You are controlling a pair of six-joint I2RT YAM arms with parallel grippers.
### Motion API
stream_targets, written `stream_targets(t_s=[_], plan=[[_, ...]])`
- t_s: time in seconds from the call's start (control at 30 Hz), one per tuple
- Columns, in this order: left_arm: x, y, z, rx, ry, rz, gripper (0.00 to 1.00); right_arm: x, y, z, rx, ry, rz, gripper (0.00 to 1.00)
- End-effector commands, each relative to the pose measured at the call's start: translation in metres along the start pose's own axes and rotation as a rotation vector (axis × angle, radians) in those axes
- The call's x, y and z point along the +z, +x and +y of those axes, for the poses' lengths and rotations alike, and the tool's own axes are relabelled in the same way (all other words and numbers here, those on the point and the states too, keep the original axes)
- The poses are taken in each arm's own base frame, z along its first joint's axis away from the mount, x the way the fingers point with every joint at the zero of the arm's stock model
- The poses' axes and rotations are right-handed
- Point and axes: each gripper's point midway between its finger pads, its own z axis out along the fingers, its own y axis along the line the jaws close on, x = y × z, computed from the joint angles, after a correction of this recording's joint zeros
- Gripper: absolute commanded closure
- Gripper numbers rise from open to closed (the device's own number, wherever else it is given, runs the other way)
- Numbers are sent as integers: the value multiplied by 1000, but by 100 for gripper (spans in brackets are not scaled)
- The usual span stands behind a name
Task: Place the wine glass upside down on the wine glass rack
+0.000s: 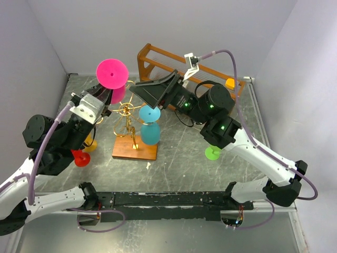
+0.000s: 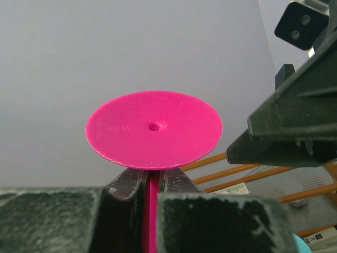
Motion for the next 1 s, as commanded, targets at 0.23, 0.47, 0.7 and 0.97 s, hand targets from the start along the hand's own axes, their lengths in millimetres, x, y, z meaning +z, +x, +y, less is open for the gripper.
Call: stream_targets(t_s=[0.23,0.47,0.7,0.97], plan=[[2,8,-17,57,82,7,93,8,-20,33,85,-122,-60,43],[0,8,-32,47,157,-11,93,20,-12,19,158,-68,-40,58],[-5,2,-39,14,203,-28,85,22,-10,19,224,-93,-36,100],[-20,-14,-23,-274,136,-23,30,16,-17,17,206,-102,-82,100]])
